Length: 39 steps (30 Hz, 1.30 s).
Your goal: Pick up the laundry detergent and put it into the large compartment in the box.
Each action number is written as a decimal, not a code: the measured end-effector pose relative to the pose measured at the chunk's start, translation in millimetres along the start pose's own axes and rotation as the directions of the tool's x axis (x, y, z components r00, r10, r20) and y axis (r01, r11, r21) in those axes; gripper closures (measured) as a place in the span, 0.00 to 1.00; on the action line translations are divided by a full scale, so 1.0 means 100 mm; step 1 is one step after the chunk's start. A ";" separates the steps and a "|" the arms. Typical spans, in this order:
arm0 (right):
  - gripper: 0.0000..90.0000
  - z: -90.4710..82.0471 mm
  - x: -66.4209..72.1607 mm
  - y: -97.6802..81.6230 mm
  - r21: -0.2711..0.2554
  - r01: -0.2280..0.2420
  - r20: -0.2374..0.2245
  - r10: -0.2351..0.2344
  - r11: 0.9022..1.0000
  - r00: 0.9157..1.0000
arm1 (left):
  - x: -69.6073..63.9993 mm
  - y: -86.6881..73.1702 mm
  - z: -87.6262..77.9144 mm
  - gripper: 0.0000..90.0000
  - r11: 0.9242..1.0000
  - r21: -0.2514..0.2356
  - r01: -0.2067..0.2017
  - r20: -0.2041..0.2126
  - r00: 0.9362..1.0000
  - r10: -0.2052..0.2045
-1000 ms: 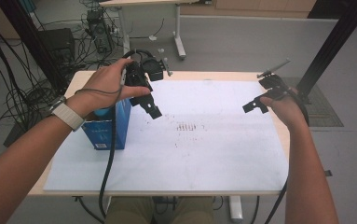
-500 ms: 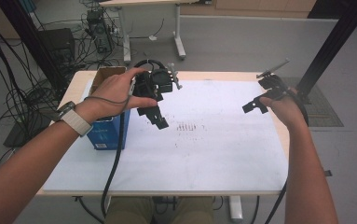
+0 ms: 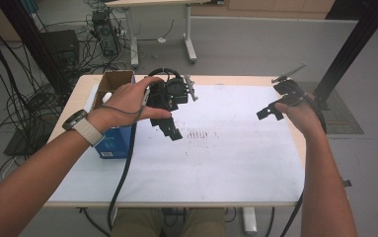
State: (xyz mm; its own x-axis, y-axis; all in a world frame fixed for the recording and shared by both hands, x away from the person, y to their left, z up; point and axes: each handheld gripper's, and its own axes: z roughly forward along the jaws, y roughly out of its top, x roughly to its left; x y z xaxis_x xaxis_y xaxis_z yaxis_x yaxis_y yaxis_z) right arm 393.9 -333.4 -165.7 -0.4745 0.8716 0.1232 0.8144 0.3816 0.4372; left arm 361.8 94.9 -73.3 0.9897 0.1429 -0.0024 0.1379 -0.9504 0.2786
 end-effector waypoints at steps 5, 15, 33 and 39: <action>0.07 0.02 0.00 0.01 0.002 0.002 -0.002 -0.002 1.000 1.000 | 0.02 0.01 0.04 0.07 1.000 0.011 -0.006 0.006 1.000 0.006; 0.07 0.02 -0.03 0.01 -0.001 -0.004 0.000 0.004 1.000 1.000 | 0.02 0.02 0.08 0.07 1.000 0.016 0.000 0.005 1.000 0.000; 0.07 0.05 -0.04 -0.02 0.000 -0.008 -0.005 0.008 1.000 1.000 | 0.02 0.05 0.12 0.07 1.000 0.026 -0.012 0.008 1.000 0.012; 0.07 0.04 -0.05 -0.04 0.000 -0.012 -0.004 0.012 1.000 1.000 | 0.02 0.05 0.14 0.07 1.000 0.025 -0.004 0.008 1.000 0.004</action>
State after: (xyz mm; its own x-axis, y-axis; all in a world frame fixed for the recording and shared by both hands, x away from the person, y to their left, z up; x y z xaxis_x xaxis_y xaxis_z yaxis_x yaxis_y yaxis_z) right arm 394.8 -338.0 -172.0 -0.4660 0.8749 0.1321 0.8200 0.3709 0.4360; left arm 364.9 87.0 -85.4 0.9906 0.1368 -0.0089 0.1346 -0.9577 0.2543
